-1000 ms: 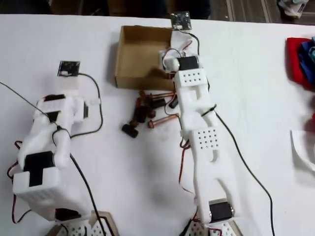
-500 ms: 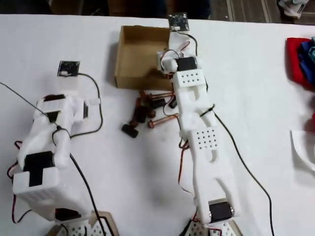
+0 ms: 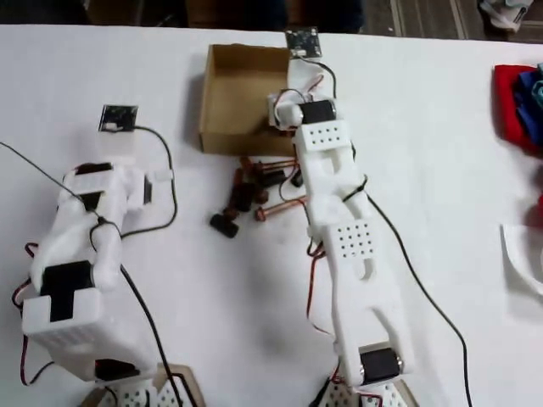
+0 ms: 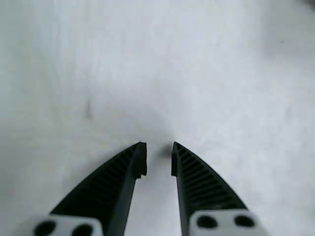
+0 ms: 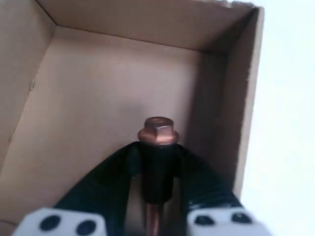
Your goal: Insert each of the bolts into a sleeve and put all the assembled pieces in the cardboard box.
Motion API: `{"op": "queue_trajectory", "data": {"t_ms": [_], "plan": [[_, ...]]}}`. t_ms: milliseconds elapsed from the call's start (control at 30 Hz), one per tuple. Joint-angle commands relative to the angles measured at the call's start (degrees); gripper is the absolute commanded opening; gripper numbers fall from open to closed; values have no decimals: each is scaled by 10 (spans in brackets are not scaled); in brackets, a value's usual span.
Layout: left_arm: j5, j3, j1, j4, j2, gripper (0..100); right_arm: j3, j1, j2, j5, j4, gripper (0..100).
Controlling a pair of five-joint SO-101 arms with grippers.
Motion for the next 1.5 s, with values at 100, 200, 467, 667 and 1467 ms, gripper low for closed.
{"op": "queue_trajectory", "data": {"t_ms": [100, 200, 467, 667, 1467], "plan": [[3, -24, -5, 3, 1, 105, -11, -2, -17, -1, -14, 106], [3, -24, -5, 3, 1, 105, -47, -2, -17, -1, -11, 91], [3, -23, -5, 3, 1, 105, -156, 19, -18, 3, 52, 57], [3, -23, -5, 3, 1, 105, -145, 65, -16, 3, 108, 19], [3, -23, -5, 3, 1, 105, -151, 55, 48, 3, 154, 20]]}}
